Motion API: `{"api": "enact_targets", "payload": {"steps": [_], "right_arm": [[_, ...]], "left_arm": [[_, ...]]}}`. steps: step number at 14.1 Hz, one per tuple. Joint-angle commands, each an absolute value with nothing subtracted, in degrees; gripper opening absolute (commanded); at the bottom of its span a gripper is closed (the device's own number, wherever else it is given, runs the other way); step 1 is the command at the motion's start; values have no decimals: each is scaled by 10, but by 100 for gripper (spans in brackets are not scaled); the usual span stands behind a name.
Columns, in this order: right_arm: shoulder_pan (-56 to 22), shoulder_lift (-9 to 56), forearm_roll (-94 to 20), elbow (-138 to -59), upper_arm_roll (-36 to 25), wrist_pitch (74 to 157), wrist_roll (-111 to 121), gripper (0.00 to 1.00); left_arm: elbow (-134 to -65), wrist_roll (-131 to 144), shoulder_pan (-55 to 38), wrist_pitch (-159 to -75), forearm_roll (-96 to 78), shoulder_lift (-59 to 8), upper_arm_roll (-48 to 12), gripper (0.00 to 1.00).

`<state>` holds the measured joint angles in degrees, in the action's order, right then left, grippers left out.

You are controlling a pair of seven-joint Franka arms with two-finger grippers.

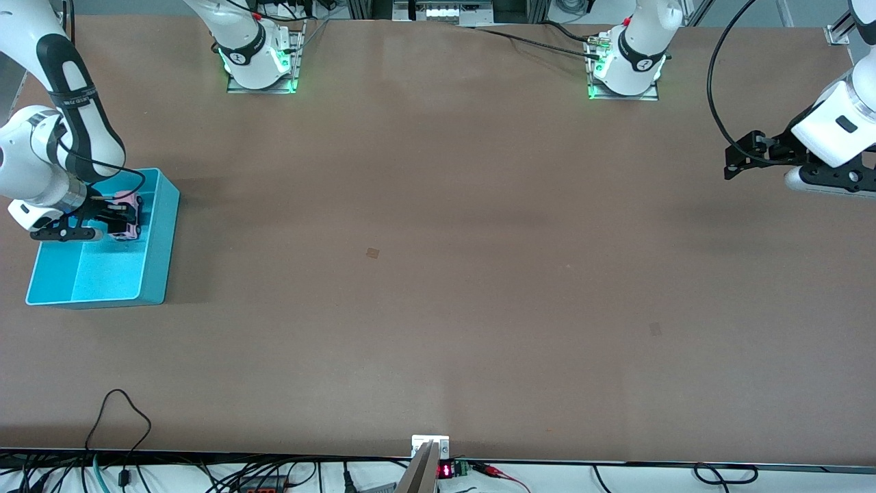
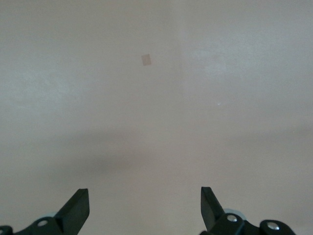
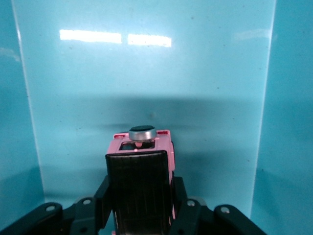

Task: Wind and store pink jeep toy
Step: 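Lower the jeep into the bin and open the right gripper, then raise the right gripper up out of the bin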

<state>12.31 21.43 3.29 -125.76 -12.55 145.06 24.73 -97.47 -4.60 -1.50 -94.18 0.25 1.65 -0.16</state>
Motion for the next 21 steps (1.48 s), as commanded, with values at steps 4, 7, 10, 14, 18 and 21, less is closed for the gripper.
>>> {"api": "enact_targets", "payload": {"steps": [4, 7, 10, 14, 18, 21], "right_arm": [[105, 177, 22, -1248, -117, 1414, 262, 100], [64, 141, 22, -1190, -117, 1275, 263, 100], [40, 98, 21, -1153, -116, 1208, 265, 100], [15, 41, 20, -1150, -116, 1207, 251, 100], [-15, -13, 20, -1148, -95, 1150, 149, 100], [-13, -18, 19, -1097, -54, 1095, 84, 100]], "left_arm": [[-959, -50, -16, -935, -11, 9, 0, 100], [-959, -50, -16, -934, -11, 9, 0, 100], [-959, -50, -16, -934, -11, 9, 0, 100], [-959, -50, -15, -934, -11, 9, 0, 100], [-959, -50, -15, -934, -11, 9, 0, 100], [-959, -50, -15, -934, -11, 9, 0, 100]]}}
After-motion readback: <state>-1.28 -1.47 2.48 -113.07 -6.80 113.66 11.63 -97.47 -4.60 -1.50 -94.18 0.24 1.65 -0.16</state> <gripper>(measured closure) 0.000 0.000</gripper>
